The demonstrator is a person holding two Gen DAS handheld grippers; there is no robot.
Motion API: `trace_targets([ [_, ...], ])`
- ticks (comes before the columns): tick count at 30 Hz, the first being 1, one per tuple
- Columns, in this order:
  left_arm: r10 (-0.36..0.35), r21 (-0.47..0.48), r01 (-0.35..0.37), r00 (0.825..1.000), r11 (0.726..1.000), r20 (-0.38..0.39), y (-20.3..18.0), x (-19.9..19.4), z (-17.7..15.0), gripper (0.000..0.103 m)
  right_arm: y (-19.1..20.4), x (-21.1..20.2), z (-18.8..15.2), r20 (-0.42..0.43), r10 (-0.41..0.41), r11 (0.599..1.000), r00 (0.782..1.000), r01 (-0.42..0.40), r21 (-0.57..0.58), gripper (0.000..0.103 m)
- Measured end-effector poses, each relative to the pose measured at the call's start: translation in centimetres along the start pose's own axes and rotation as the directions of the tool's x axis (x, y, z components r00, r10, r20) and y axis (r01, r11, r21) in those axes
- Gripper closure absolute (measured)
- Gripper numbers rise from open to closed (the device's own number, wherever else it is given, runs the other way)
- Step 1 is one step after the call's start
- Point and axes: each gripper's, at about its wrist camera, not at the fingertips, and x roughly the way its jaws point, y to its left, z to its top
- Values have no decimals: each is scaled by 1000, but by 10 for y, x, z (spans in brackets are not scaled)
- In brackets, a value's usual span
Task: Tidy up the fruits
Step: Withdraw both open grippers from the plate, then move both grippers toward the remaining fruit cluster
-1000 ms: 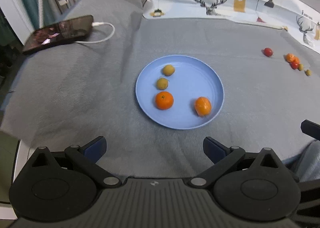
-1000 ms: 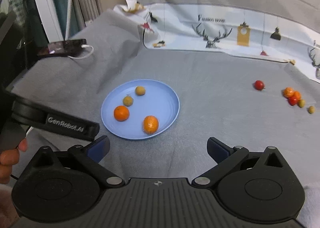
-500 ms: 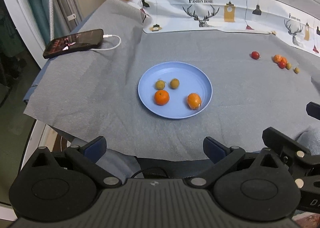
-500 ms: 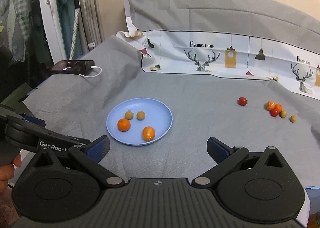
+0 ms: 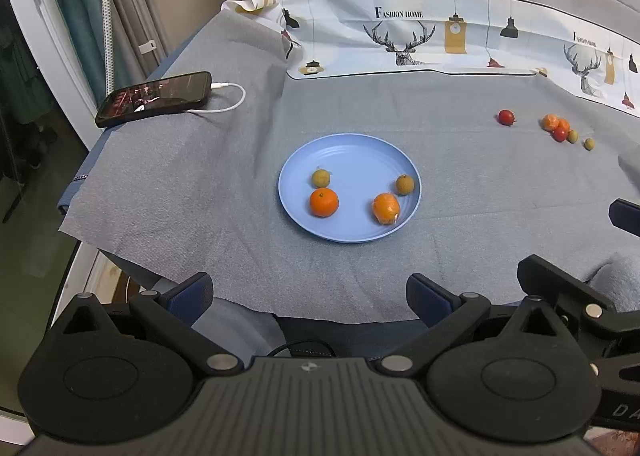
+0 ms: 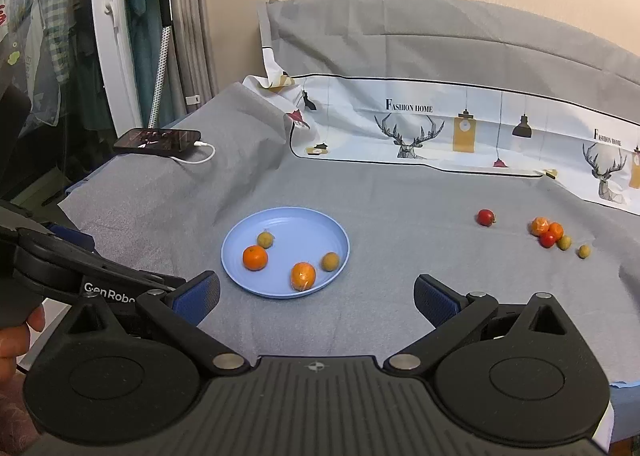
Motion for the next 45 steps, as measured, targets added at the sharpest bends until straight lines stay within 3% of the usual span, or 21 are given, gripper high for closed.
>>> trace_targets([
  [30, 10, 27, -9, 999, 1000, -50, -1, 22, 3, 0, 0, 21, -1, -60, 23, 1000, 998, -24, -5, 1],
  [45, 32, 95, -22, 994, 995, -107, -30, 52, 26, 0, -42, 40, -8, -69, -20, 991, 997, 29, 130, 1],
])
